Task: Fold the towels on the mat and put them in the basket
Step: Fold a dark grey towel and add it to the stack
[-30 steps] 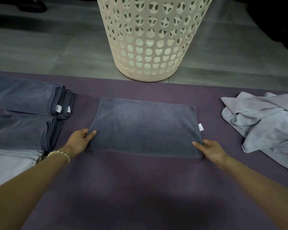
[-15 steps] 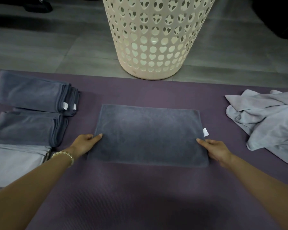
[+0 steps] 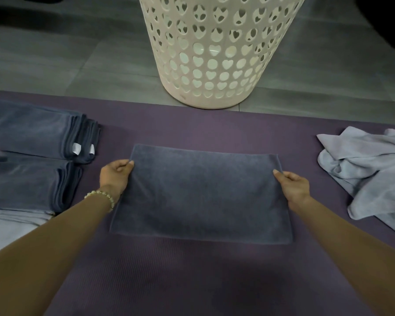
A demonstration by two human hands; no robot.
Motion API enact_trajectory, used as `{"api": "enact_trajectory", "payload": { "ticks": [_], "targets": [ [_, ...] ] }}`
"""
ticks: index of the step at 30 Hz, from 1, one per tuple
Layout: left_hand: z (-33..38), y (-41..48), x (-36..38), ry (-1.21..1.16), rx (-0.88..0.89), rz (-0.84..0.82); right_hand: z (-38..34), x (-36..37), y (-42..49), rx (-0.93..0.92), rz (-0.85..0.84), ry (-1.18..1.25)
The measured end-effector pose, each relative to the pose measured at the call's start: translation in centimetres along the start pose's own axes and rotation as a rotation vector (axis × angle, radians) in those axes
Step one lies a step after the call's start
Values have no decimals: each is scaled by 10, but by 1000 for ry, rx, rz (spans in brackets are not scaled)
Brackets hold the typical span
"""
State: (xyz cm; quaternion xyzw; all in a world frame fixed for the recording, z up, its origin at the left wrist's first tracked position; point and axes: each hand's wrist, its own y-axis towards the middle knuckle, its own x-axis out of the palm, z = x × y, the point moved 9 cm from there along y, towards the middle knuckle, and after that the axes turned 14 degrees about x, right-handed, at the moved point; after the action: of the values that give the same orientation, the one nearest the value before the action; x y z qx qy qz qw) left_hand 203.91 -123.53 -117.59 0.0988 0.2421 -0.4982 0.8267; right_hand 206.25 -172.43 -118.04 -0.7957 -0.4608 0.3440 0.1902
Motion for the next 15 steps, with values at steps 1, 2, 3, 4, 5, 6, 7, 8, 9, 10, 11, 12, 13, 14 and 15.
{"api": "enact_trajectory", "payload": {
  "ticks": [1, 2, 3, 4, 5, 6, 7, 8, 9, 10, 11, 12, 13, 14, 15],
  "targets": [
    [4, -3, -1, 35, 17, 7, -4, -3, -6, -66, 58, -16],
    [9, -7, -4, 104, 54, 31, -11, -5, -15, -183, 145, -79],
    [18, -14, -6, 218, 141, 55, -19, -3, -28, -334, 229, -174],
    [33, -25, -2, 345, 290, 54, -24, 7, -48, -500, 285, -291],
    [50, -42, 12, 449, 481, 6, -25, 26, -70, -665, 297, -407],
    [62, -62, 33, 515, 668, -87, -18, 51, -90, -799, 259, -515],
    [66, -85, 57, 575, 808, -200, -7, 78, -111, -901, 197, -611],
    [63, -105, 80, 638, 883, -303, 8, 105, -127, -963, 131, -698],
    [56, -120, 97, 697, 901, -376, 24, 129, -140, -984, 73, -781],
    [49, -129, 109, 744, 880, -416, 38, 146, -147, -966, 25, -851],
    [44, -135, 116, 779, 843, -431, 50, 157, -149, -937, 4, -913],
    [40, -137, 119, 810, 809, -432, 58, 162, -148, -925, 15, -962],
    [35, -136, 119, 831, 778, -436, 63, 161, -144, -926, 28, -1006],
    [32, -135, 118, 845, 756, -441, 66, 157, -141, -945, 47, -1049],
    [28, -132, 116, 853, 739, -445, 67, 152, -137, -960, 50, -1087]
  ]
}}
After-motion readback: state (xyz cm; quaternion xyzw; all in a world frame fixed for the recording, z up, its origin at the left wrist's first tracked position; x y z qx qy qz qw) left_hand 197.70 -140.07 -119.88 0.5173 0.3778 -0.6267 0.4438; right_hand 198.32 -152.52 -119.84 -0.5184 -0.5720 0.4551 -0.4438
